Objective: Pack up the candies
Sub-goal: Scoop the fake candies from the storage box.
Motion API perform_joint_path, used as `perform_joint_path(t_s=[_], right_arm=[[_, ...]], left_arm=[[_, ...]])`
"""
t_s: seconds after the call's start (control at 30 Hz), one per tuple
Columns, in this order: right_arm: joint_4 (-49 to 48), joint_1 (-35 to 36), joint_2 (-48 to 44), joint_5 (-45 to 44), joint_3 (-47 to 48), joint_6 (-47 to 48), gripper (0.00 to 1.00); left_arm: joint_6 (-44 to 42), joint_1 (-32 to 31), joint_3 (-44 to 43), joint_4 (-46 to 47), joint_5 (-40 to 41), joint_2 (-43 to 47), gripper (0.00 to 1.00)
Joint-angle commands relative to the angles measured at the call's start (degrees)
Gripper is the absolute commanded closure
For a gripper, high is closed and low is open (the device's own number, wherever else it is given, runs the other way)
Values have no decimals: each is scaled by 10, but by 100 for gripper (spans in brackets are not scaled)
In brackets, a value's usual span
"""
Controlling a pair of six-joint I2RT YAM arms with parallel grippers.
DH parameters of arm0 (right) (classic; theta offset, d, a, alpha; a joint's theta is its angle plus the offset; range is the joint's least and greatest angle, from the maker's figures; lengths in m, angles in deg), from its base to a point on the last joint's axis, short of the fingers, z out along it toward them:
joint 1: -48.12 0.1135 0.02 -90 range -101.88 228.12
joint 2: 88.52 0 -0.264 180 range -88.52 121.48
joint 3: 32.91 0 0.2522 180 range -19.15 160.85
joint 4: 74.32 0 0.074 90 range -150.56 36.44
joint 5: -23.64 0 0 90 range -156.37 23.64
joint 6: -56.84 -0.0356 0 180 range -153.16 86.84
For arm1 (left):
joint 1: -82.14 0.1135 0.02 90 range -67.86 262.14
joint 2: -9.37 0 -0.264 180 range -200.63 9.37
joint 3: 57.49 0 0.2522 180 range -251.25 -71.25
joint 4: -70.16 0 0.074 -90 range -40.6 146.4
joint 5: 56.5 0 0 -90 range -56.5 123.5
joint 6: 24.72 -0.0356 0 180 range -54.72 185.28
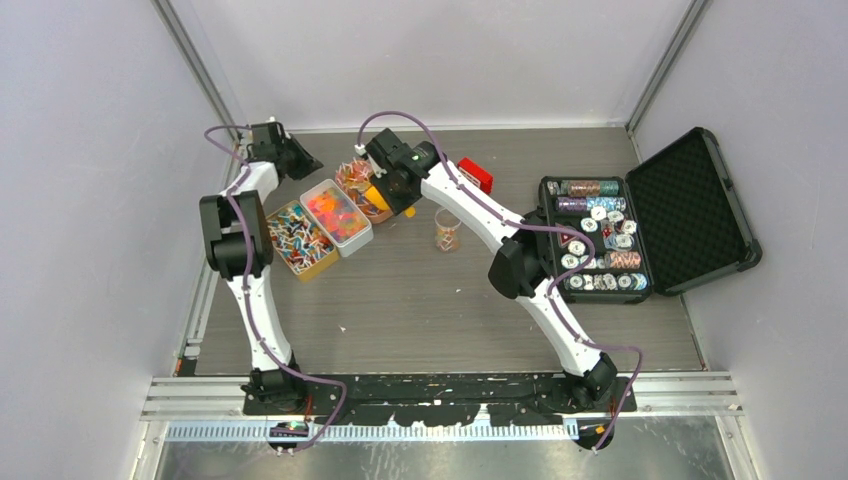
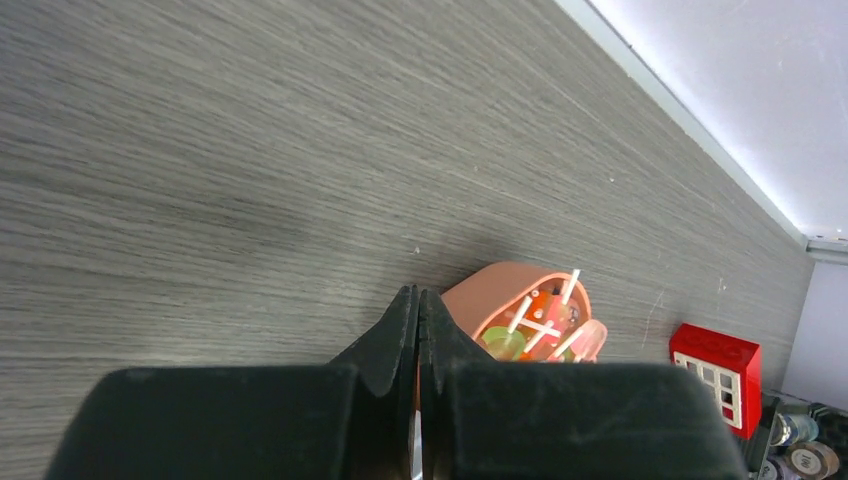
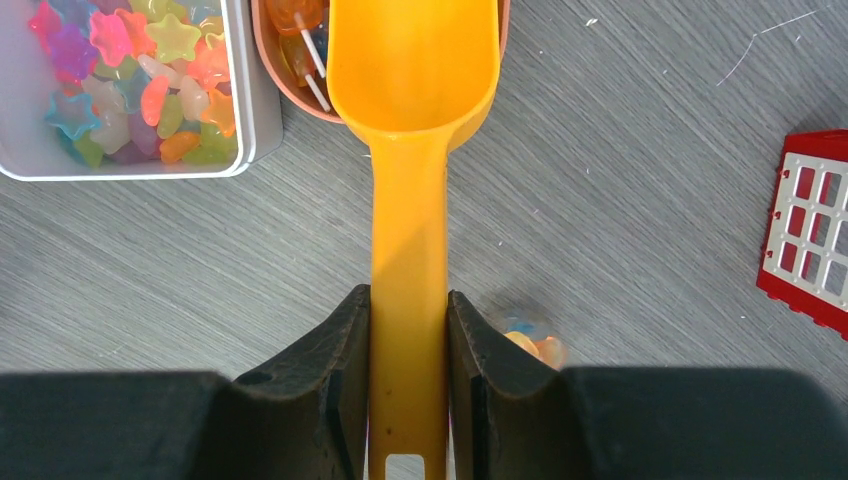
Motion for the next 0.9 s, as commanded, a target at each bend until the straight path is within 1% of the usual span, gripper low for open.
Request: perform_joint_path(t_s=[0.0, 0.33, 0.37, 0.73, 0.87], right_arm=[[-19, -3, 5, -6, 32, 0, 100], [-46, -8, 8, 20, 39, 13, 100], [-47, -8, 8, 22, 39, 27, 100], [-62, -8, 14, 24, 35, 33, 100], [-75, -8, 12, 22, 20, 35, 100]], left_arm=[[9, -7, -32, -3, -31, -19, 100], [22, -19, -39, -8, -50, -39, 100], [22, -19, -39, -8, -54, -40, 100], [43, -20, -30, -10, -76, -47, 100], [47, -19, -26, -8, -78, -45, 100]])
